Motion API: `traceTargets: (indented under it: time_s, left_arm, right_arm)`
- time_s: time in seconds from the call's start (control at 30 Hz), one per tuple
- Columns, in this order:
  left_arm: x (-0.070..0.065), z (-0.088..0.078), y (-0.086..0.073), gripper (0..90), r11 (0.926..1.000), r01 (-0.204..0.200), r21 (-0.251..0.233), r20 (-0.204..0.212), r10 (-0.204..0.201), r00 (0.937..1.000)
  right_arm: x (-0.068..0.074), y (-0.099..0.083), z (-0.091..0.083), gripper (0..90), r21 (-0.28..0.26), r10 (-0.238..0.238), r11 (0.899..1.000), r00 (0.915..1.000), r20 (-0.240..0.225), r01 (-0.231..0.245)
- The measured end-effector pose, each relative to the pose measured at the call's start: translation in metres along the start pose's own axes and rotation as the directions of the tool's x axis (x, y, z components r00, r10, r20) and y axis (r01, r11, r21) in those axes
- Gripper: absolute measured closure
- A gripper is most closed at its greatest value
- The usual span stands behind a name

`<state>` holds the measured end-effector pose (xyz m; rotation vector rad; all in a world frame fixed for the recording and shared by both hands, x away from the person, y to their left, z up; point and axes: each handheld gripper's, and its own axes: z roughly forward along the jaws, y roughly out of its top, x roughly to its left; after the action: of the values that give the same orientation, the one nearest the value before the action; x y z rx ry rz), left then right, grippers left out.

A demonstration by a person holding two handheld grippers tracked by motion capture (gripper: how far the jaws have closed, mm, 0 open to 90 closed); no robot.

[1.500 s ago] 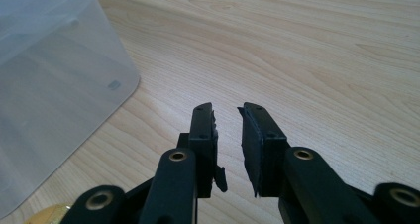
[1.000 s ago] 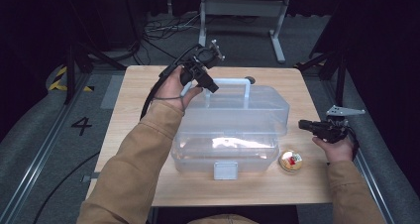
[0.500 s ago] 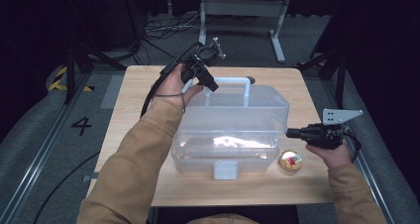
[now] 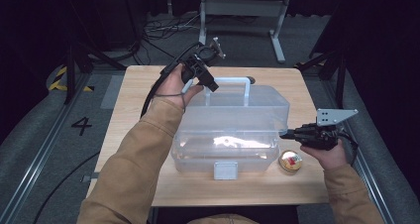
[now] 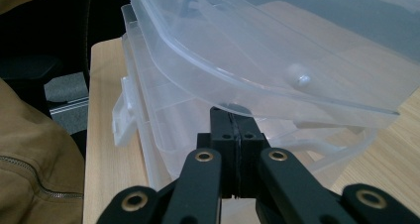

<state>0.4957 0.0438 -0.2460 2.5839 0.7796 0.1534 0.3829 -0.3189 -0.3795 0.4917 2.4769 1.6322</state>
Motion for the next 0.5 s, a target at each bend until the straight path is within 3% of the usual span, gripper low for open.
traceTargets:
  time_s: [0.17,0.33,0.5]
  left_arm:
    - [0.000,-0.001,-0.001,68.0,1.0000,0.009,0.005,0.019,-0.009,0.9998]
    - [-0.003,-0.003,-0.001,54.9,0.9998,0.010,-0.018,0.033,-0.010,0.9994]
    - [-0.003,-0.011,-0.003,50.7,0.9983,0.023,-0.054,0.027,-0.021,0.9994]
  right_arm:
    - [0.000,0.001,0.002,90.0,0.018,-0.004,1.000,1.0000,0.008,0.003]
    - [-0.001,0.003,0.003,90.0,0.019,0.003,1.000,1.0000,0.006,-0.003]
    - [-0.003,0.005,0.003,90.0,0.018,0.002,1.000,1.0000,0.004,-0.002]
